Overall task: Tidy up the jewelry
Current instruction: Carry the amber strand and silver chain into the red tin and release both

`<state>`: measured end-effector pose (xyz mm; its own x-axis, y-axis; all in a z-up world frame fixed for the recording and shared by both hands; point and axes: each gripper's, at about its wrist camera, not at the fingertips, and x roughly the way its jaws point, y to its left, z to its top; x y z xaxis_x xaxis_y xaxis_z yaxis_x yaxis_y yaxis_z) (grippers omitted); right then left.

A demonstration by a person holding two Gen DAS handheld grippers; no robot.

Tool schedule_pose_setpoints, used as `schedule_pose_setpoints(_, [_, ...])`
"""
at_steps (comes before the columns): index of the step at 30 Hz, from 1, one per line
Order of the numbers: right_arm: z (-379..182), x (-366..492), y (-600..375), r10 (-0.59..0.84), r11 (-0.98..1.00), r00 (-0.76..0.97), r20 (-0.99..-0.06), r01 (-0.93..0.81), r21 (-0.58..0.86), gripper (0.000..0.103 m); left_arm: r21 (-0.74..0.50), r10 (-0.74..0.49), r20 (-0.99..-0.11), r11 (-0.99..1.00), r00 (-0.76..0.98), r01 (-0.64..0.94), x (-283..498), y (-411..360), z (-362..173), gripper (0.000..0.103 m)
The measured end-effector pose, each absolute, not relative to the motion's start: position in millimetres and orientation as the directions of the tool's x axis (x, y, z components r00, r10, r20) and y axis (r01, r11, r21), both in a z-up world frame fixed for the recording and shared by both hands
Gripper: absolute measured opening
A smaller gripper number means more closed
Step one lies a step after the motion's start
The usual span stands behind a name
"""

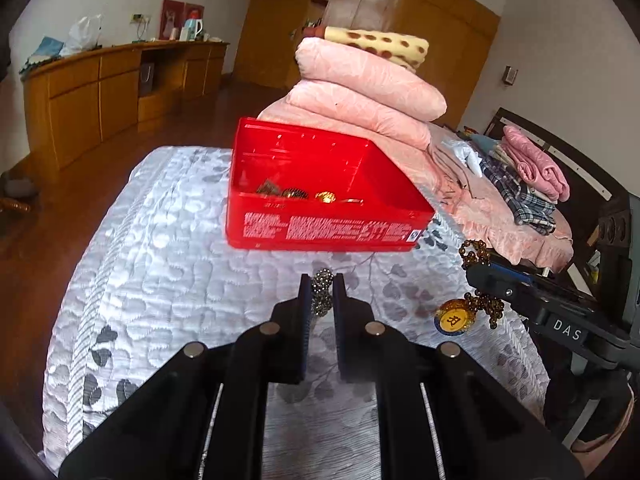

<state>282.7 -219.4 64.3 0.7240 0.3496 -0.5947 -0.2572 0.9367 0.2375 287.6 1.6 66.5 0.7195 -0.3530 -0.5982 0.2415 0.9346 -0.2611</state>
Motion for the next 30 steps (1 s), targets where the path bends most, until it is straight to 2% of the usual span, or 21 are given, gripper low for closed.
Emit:
schedule_pose_setpoints(14, [100, 315, -225, 0.331, 0.944, 0.768, -0.548, -0.269, 0.194, 0.022, -0.231, -0.397, -0.529, 0.918, 0.750, 0.323, 309, -23, 104, 0.009])
schedule_pose_setpoints(23, [117, 367, -224, 0.316, 0.949, 0.782, -0.537, -0.263, 0.175, 0.022, -0.209, -0.383, -0.491, 0.924, 0.782, 0.321, 359, -31, 123, 0.009])
schedule_pose_setpoints(30, [98, 419, -221, 0.303, 0.953, 0.764, -0.570, -0.233, 0.194, 0.022, -0.202, -0.358, -0.478, 0.933, 0.802, 0.297, 415, -33, 125, 0.009])
